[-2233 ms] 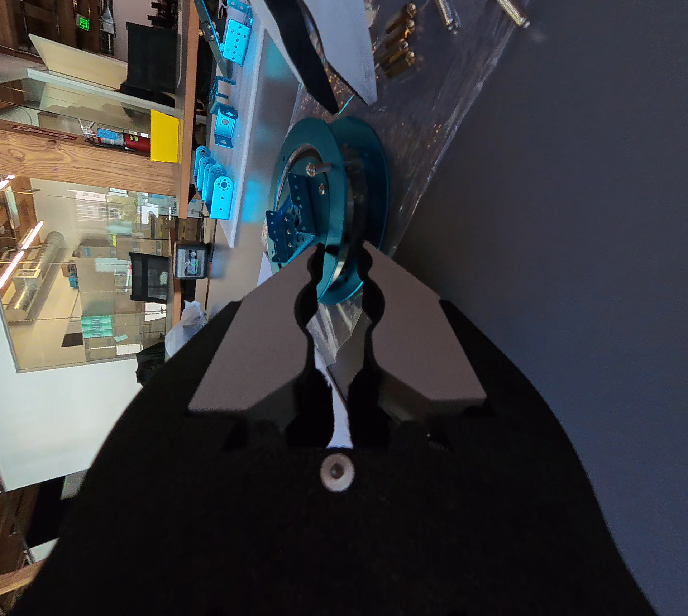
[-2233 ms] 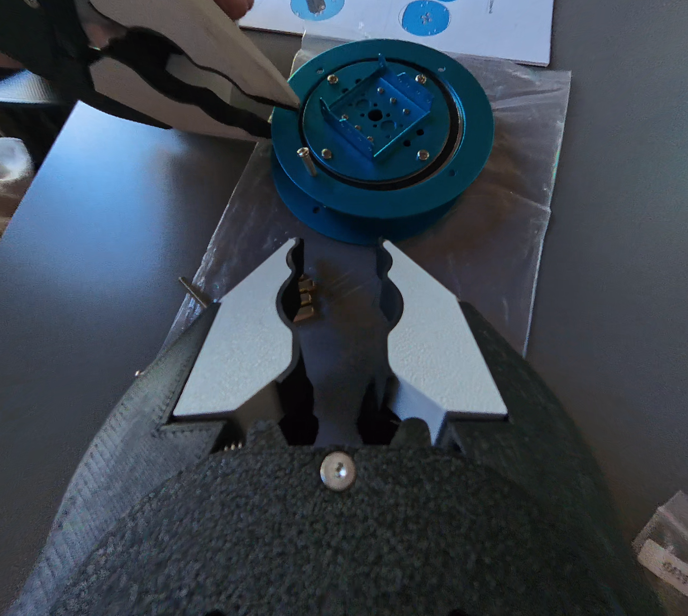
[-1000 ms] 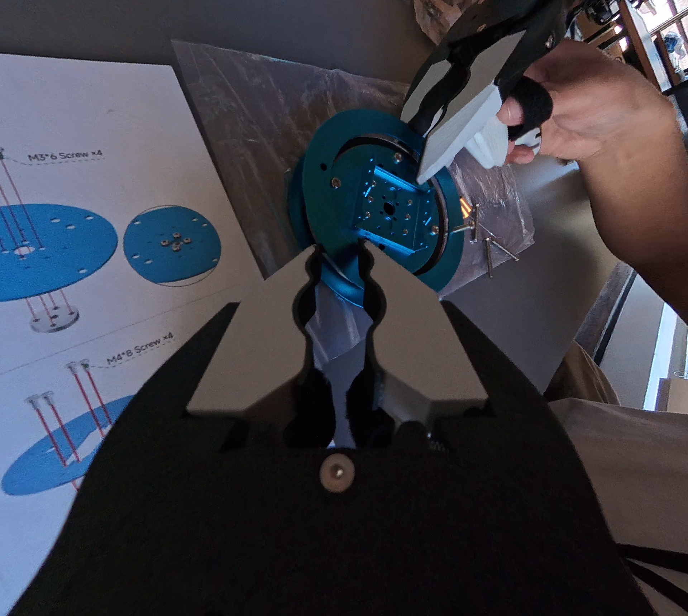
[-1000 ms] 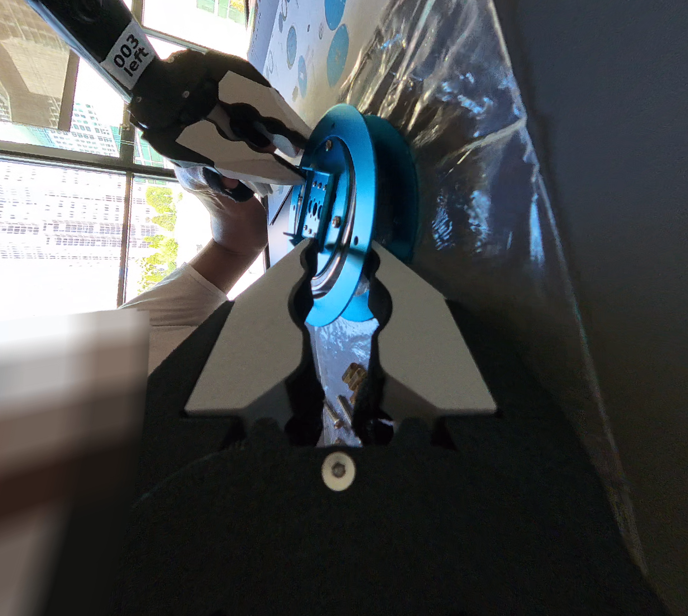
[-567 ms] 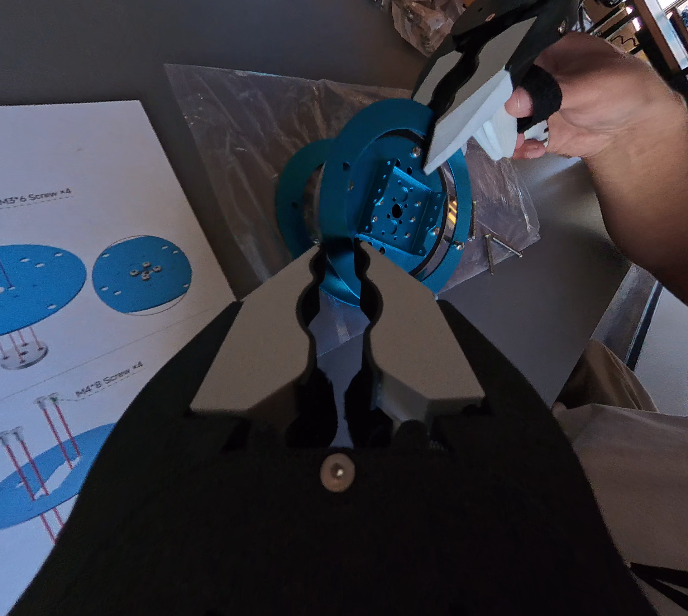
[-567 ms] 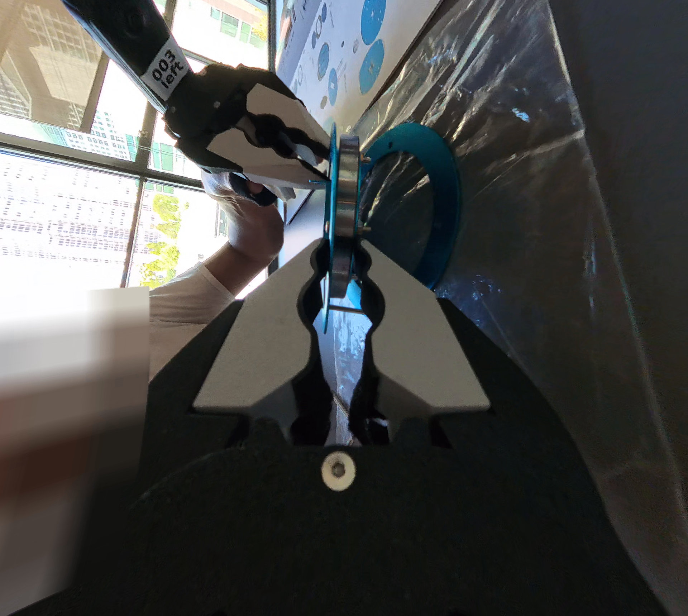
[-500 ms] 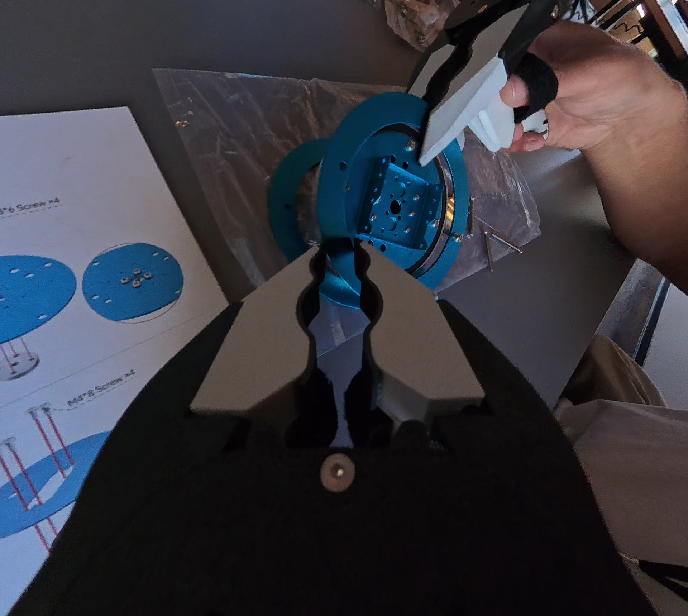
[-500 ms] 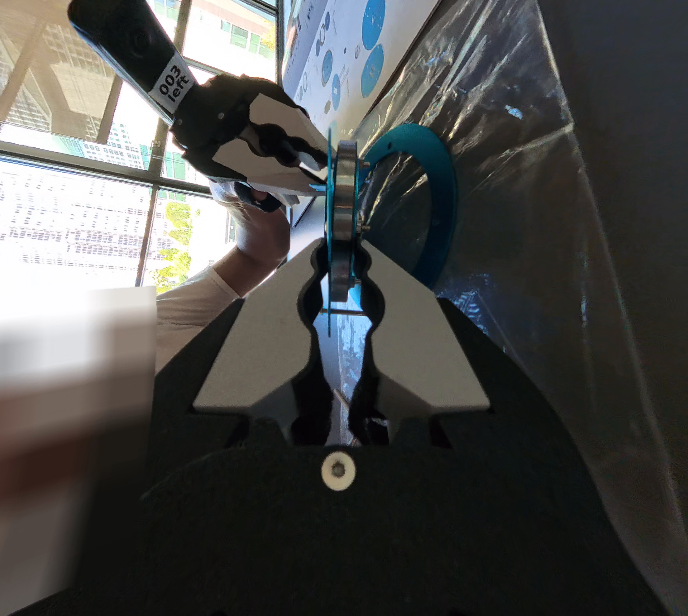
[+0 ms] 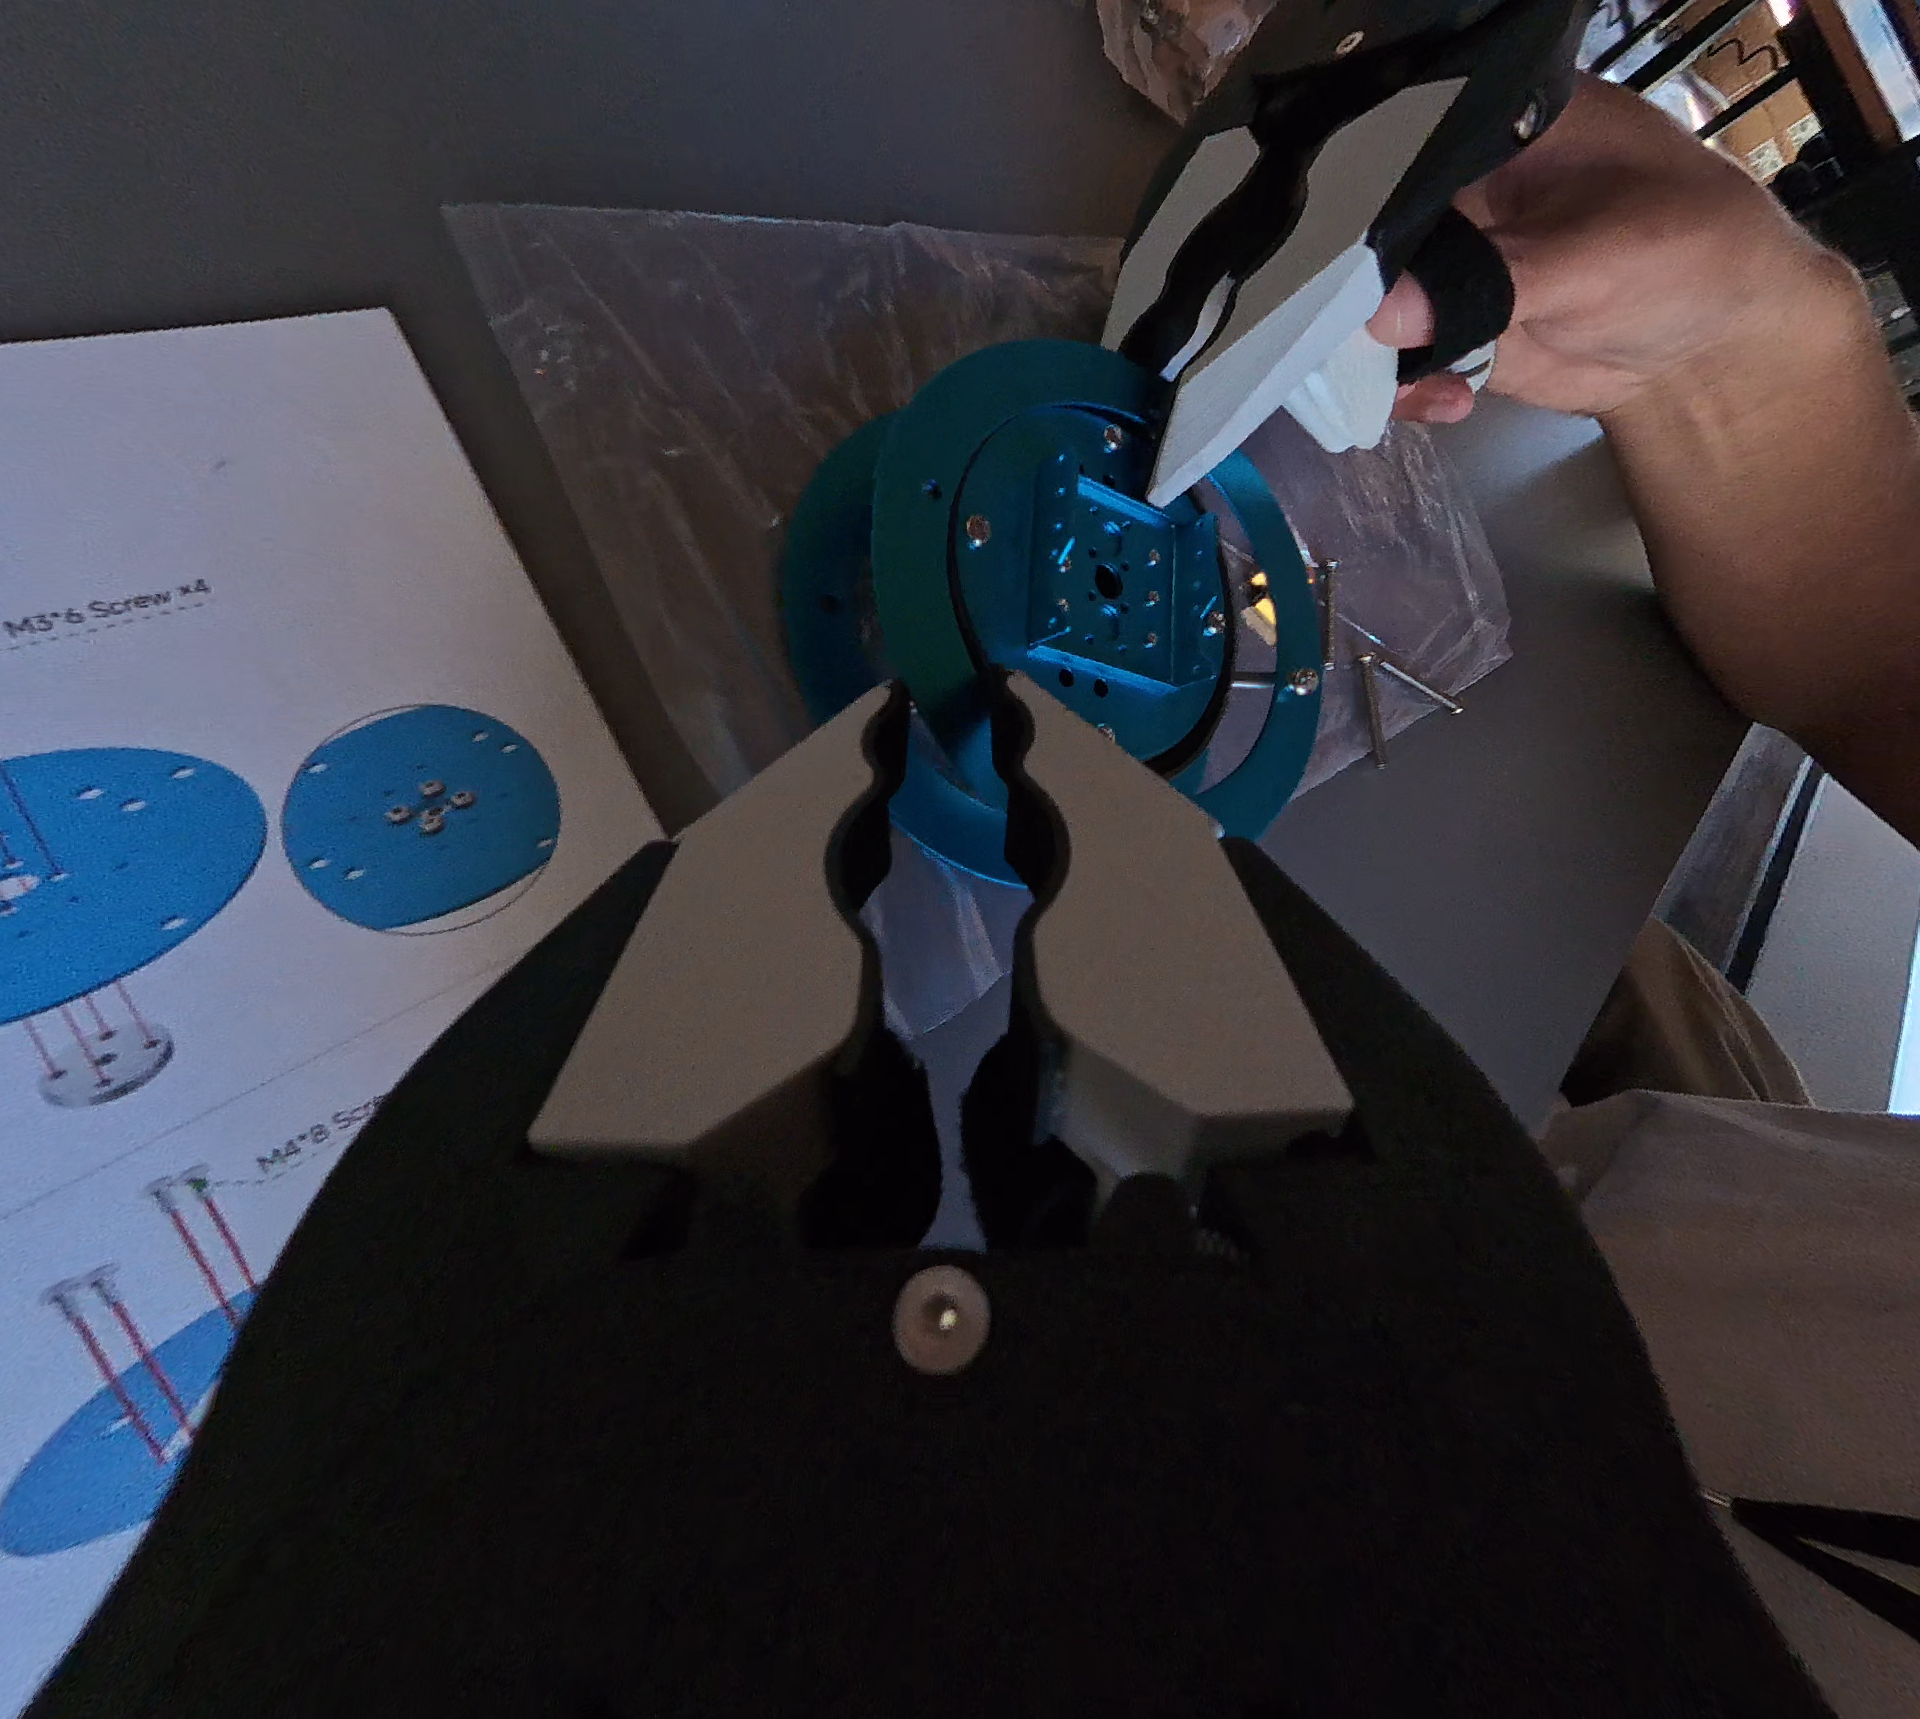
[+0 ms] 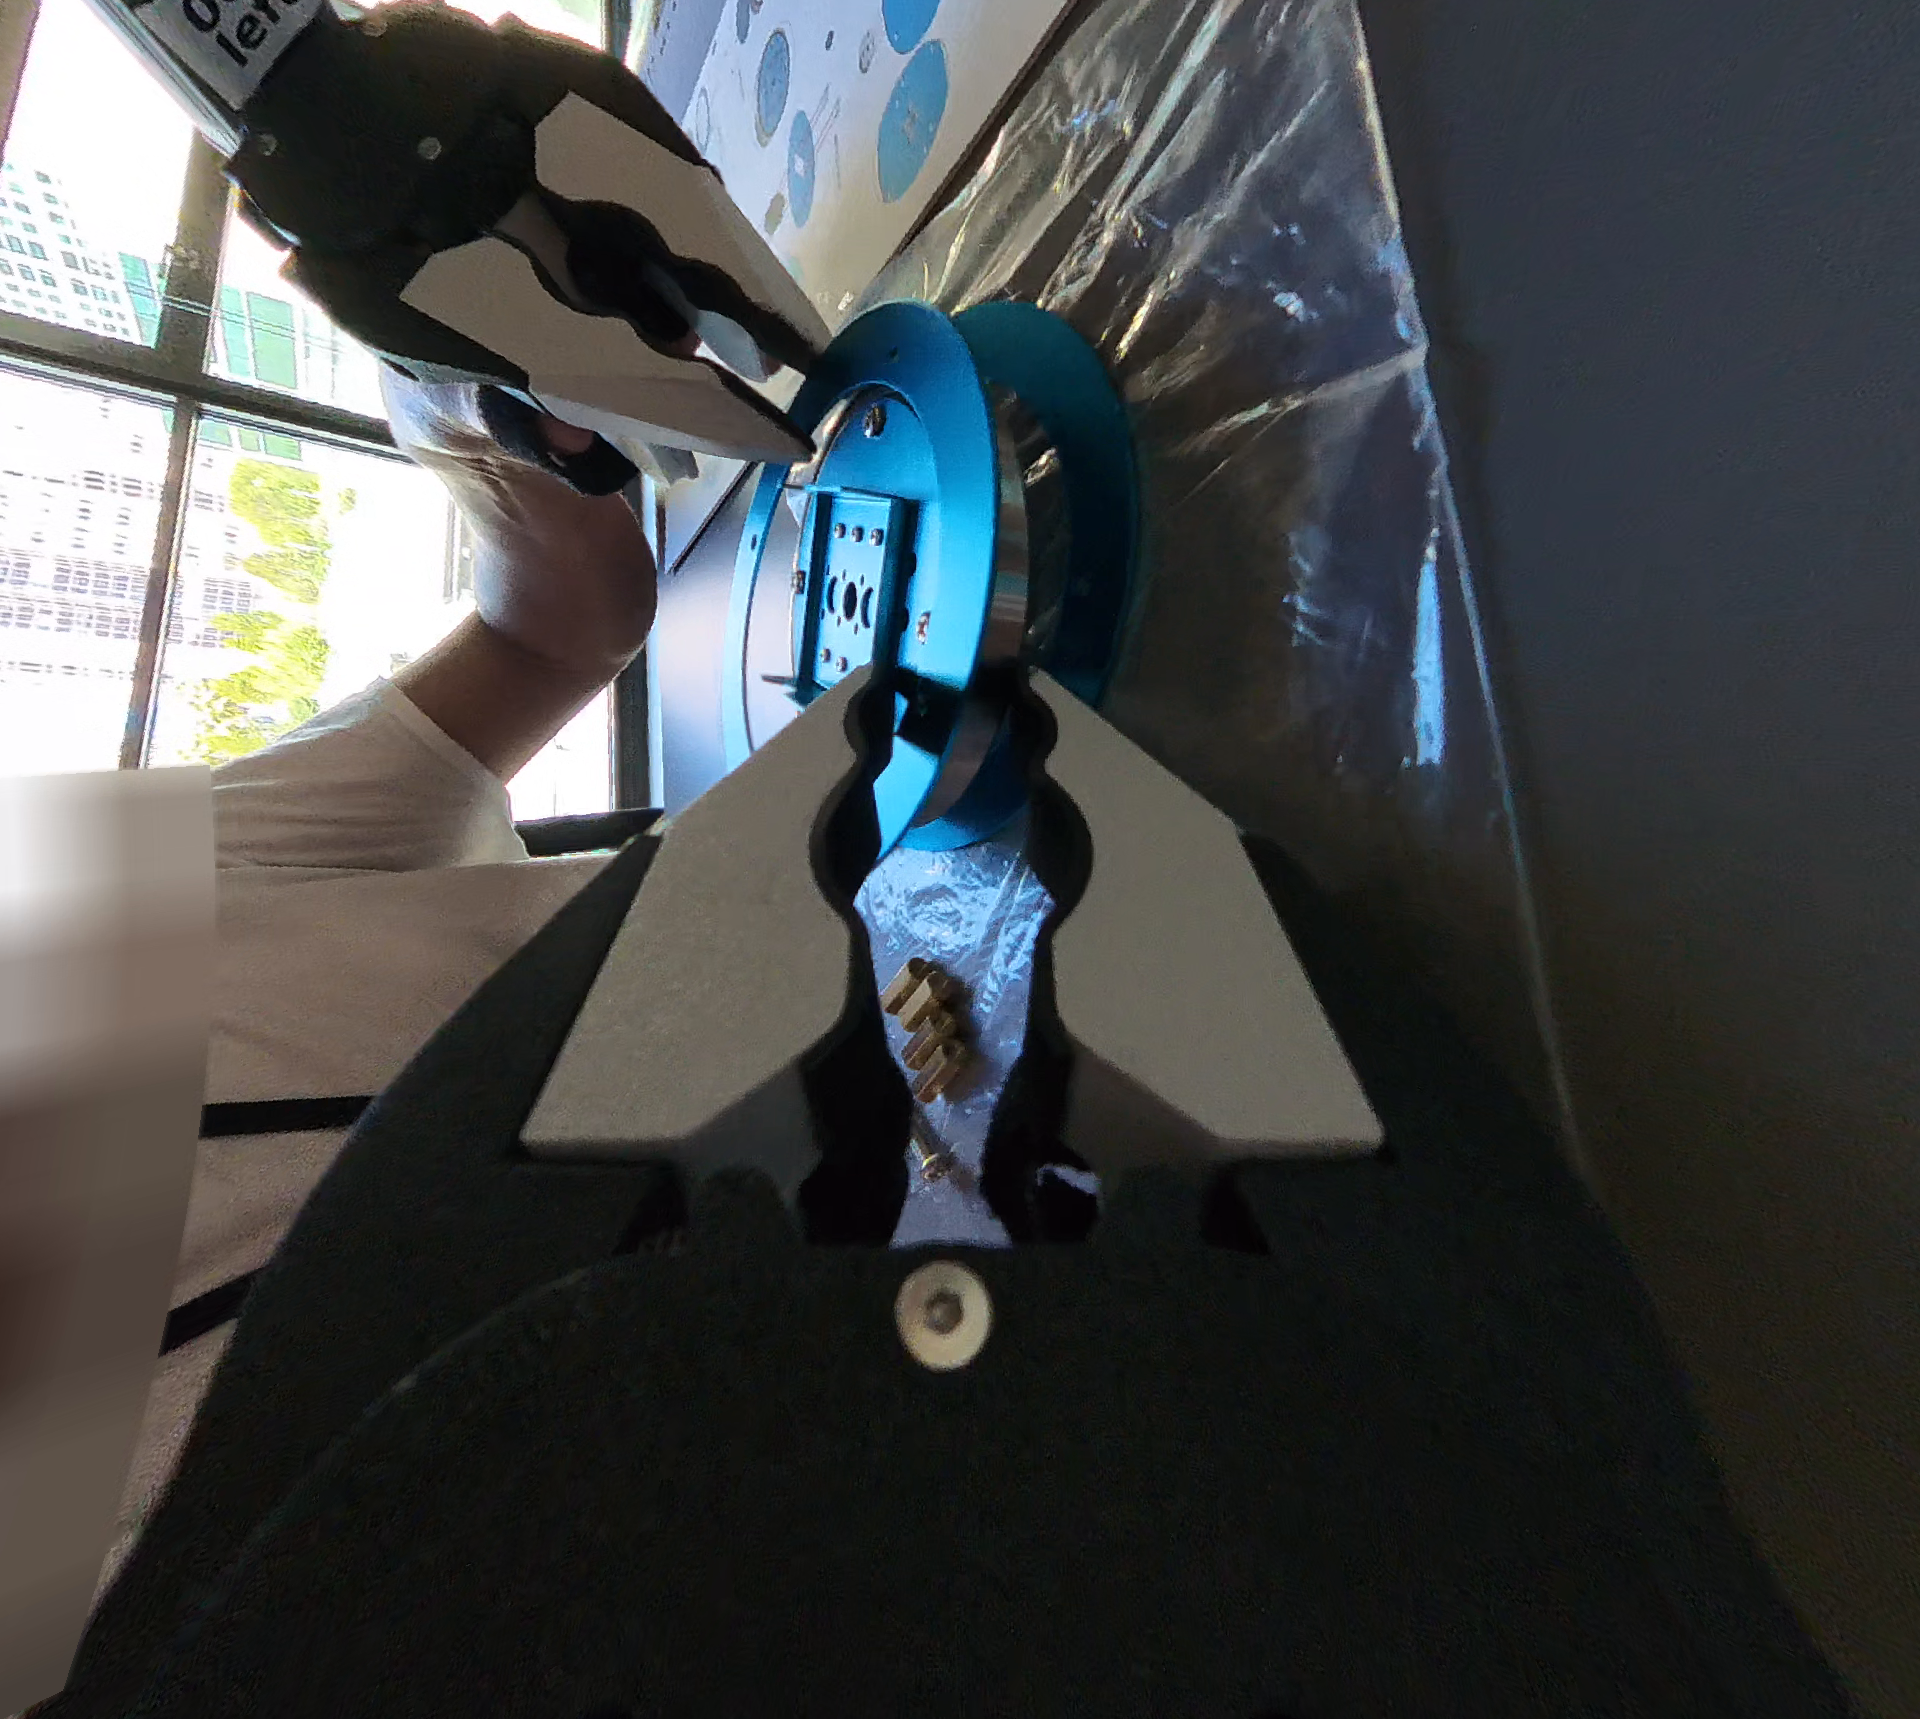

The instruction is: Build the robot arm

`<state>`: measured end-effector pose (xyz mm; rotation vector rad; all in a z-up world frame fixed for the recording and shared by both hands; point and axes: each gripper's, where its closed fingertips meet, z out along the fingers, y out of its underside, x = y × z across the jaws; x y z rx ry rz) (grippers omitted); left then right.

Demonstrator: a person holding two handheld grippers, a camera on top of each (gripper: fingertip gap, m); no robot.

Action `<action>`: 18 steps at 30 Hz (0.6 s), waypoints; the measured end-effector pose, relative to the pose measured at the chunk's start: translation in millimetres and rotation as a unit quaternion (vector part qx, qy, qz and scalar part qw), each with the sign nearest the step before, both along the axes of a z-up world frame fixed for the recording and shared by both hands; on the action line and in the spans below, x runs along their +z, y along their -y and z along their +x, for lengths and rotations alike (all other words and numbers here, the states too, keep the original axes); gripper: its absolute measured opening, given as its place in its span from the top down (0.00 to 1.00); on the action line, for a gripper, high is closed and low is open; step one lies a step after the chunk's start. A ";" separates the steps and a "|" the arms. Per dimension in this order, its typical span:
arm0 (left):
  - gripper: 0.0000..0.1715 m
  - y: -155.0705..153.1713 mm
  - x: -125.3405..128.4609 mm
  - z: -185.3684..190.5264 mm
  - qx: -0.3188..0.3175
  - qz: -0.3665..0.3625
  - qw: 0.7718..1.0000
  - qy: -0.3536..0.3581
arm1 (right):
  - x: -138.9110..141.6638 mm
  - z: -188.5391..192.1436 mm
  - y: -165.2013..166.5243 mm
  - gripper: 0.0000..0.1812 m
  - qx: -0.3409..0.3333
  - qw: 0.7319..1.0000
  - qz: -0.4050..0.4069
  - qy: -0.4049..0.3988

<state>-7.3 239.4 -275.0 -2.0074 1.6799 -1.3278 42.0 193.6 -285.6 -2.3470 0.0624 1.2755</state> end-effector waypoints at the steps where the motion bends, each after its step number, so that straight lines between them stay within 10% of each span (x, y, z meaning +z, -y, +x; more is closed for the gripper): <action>1: 0.92 0.5 1.9 0.1 0.000 -0.011 1.000 0.006 | 0.5 -1.2 -1.0 0.89 0.001 1.000 -0.001 -0.002; 18: 0.74 15.5 0.2 -45.4 -0.081 0.125 0.986 0.075 | 7.6 -7.5 -7.6 0.79 0.021 0.994 0.100 0.031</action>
